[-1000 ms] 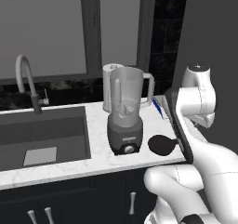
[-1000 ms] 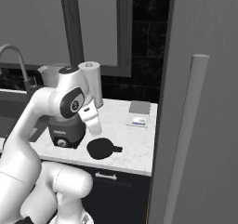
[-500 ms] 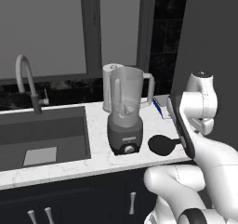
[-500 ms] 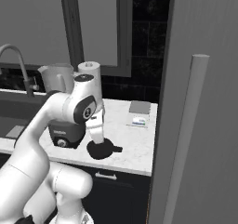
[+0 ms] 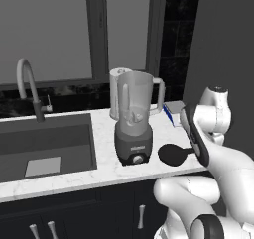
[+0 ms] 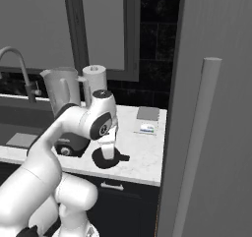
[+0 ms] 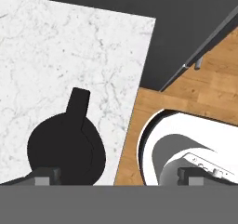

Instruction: Close the lid blender by securely placing the lid on top.

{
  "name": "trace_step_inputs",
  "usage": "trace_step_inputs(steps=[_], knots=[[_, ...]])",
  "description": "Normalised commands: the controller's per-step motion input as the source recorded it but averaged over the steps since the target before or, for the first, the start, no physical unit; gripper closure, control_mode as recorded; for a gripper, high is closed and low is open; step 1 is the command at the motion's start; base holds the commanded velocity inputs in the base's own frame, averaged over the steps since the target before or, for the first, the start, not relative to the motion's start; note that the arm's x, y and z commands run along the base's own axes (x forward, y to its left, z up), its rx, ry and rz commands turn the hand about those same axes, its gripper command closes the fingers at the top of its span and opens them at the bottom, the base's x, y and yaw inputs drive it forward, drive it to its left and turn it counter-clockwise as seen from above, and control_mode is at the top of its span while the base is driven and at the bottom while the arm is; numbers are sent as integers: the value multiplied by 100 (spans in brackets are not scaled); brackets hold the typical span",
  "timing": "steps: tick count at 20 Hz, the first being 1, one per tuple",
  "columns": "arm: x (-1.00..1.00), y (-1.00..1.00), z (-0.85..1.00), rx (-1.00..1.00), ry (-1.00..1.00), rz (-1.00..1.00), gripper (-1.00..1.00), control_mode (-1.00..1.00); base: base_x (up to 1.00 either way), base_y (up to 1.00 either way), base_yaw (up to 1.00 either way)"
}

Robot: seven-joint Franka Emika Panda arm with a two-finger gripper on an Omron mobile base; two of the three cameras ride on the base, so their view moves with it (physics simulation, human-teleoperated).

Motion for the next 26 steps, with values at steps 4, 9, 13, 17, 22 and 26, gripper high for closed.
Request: trace_step_inputs(steps=[4, 9, 13, 17, 22, 26], knots=[[20, 0, -43, 2, 0, 0, -100, -100, 0, 0, 0], [31, -5, -34, 0, 0, 0, -100, -100, 0, 0, 0], [35, -9, -31, 0, 0, 0, -100, -100, 0, 0, 0], [32, -8, -29, 0, 0, 0, -100, -100, 0, 0, 0], [29, -8, -26, 0, 0, 0, -100, -100, 0, 0, 0], [24, -14, -27, 0, 0, 0, -100, -100, 0, 0, 0]])
